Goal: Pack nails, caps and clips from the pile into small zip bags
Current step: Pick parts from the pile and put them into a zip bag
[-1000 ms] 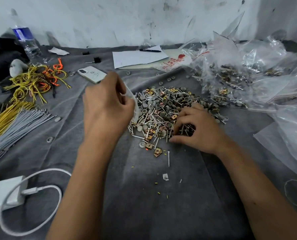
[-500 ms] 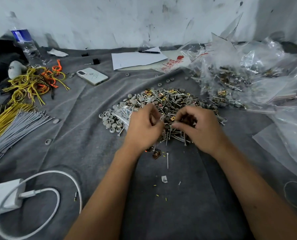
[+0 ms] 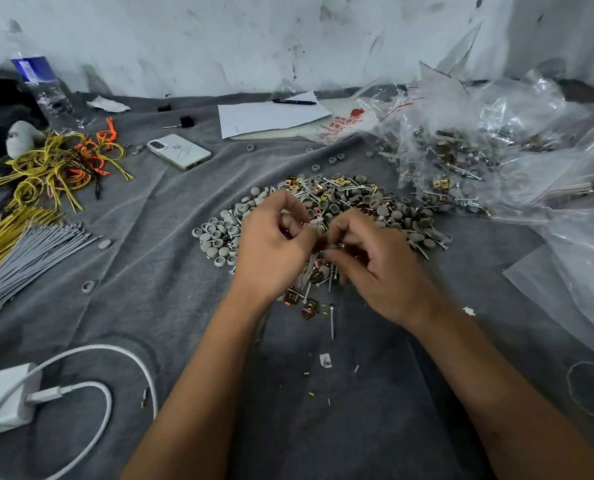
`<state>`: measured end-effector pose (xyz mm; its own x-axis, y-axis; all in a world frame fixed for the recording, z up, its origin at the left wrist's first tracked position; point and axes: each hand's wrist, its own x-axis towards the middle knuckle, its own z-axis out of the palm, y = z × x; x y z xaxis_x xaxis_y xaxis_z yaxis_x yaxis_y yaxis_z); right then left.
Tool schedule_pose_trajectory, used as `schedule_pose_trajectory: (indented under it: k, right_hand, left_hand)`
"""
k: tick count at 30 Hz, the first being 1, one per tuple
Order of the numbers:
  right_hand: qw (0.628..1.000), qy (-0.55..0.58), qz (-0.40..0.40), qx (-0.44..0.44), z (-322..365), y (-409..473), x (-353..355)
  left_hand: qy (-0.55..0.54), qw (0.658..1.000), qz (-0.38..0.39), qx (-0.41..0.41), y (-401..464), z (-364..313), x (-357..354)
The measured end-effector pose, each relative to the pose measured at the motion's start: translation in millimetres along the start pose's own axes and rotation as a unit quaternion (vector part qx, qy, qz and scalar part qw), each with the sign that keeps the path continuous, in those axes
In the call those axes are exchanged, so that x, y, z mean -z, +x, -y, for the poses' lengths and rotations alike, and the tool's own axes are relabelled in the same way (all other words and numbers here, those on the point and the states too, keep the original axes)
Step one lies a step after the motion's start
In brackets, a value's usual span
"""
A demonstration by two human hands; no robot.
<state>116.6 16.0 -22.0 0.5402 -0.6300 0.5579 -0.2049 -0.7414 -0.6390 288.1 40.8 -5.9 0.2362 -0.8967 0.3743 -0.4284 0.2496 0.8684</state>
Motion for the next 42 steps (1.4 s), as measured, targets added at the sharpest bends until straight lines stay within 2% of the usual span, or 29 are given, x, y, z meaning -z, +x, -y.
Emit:
schedule_pose_trajectory:
  k: [4, 11, 18, 24, 27, 29, 32, 35, 39, 42]
  right_hand:
    - [0.996, -0.078, 0.033, -0.02, 2.3, 1.5, -12.9]
    - [0.993, -0.095, -0.051, -0.037, -5.9, 4.2, -11.2]
    - [0.997, -0.015, -0.049, -0.055, -6.9, 4.2, -10.0]
    - [0.982, 0.067, -0.136, -0.115, -11.3, 3.8, -4.9]
    - [0.983, -0.055, -0.139, -0.106, -16.3, 2.9, 2.0]
    - [0.979, -0.167, -0.086, -0.084, -18.6, 1.6, 3.8]
    - [0.965, -0.248, -0.006, -0.086, -20.1, 1.9, 0.3]
    - [0.955, -0.277, 0.022, -0.101, -18.9, 3.5, -3.3]
    - [0.962, -0.256, 0.024, -0.096, -17.7, 3.9, -2.8]
    - [0.967, -0.235, -0.023, -0.092, -16.8, 4.6, -1.4]
  left_hand:
    - [0.017, 1.0, 0.018, -0.001, 2.7, 3.6, 8.9]
    - [-0.087, 0.994, 0.052, 0.048, 2.4, 4.7, 1.8]
    - [-0.095, 0.994, 0.014, 0.045, 1.2, 10.7, -2.4]
    - [-0.097, 0.992, -0.031, 0.077, 4.6, 18.8, -0.7]
    - [-0.106, 0.989, -0.06, 0.087, 5.9, 20.4, 1.5]
    - [-0.102, 0.989, -0.068, 0.086, 6.8, 21.6, 3.1]
    - [-0.1, 0.99, -0.065, 0.077, 6.9, 23.9, 1.8]
    - [-0.103, 0.991, -0.048, 0.07, 5.6, 26.7, -2.1]
    - [-0.075, 0.996, -0.02, 0.053, 4.7, 29.3, -3.4]
    - [-0.054, 0.998, -0.012, 0.041, 4.9, 30.5, -3.7]
